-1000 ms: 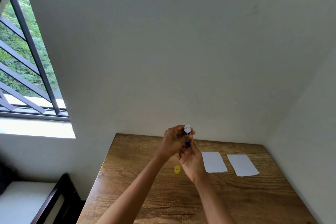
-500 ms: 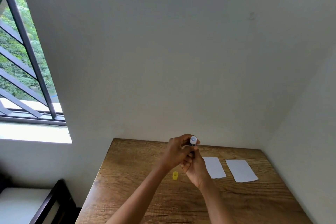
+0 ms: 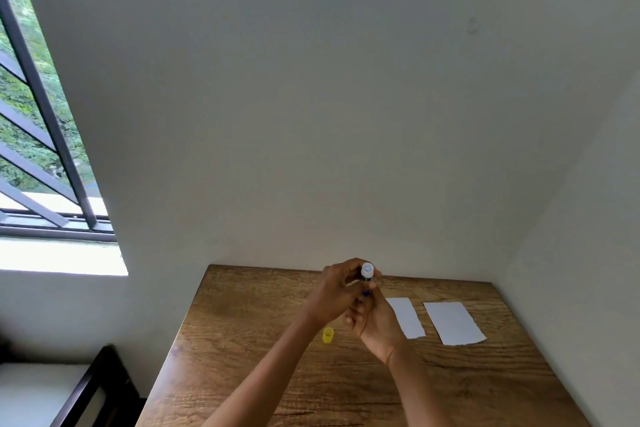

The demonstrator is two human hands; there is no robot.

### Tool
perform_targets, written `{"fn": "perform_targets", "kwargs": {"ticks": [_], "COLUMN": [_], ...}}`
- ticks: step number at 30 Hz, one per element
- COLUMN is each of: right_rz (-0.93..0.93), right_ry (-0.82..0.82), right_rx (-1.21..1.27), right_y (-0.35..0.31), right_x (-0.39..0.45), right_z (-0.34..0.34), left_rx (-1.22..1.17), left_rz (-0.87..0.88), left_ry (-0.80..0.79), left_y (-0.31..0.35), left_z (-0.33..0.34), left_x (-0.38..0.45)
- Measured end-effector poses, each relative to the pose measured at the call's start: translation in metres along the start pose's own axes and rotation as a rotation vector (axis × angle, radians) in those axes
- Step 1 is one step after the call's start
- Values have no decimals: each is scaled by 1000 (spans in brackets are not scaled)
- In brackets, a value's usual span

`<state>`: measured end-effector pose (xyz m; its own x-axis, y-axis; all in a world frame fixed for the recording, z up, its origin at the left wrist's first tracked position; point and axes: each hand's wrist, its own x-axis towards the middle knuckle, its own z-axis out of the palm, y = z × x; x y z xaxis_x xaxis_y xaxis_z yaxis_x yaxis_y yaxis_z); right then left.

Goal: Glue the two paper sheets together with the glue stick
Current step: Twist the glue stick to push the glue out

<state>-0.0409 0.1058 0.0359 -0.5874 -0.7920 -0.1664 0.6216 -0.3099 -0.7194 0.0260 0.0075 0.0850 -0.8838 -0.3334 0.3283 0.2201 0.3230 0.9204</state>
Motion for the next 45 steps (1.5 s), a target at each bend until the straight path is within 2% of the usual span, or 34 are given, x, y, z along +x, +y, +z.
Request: {"fn": "perform_targets", "kwargs": {"ticks": [4,8,10,15,19,25,32,39,45], "right_rz": [-94,-51,-42,-103,-103,-151,-82,-164,-182], "right_ry": [-59,-13,5,-33,11,-15,88,-37,78], "right_rx": [188,60,14,185,185,241,-4,197,149], "right_y": [7,4,3,4,-3,-3,-10,-5,-10], "right_x": [-2,-2,-3,-4,-3,-2,-6,-16,-15], "right_z": [-4,-6,-5,-6,-7,-11,-2,-2,6], "left_rx": [-17,16,17,-15,-26,-112,-119,-110,-117], "left_rz": [-46,11,22,8,3,-56,-56,-76,-70], "left_ry": [32,-44,-34,15,10,124,106,99,81], "left_y": [-1,-3,-2,-4,-3,-1,9,12,18], "left_z": [2,6,7,5,10,18,23,20,28], "left_x": [4,3,4,8,6,11,10,10,9]}}
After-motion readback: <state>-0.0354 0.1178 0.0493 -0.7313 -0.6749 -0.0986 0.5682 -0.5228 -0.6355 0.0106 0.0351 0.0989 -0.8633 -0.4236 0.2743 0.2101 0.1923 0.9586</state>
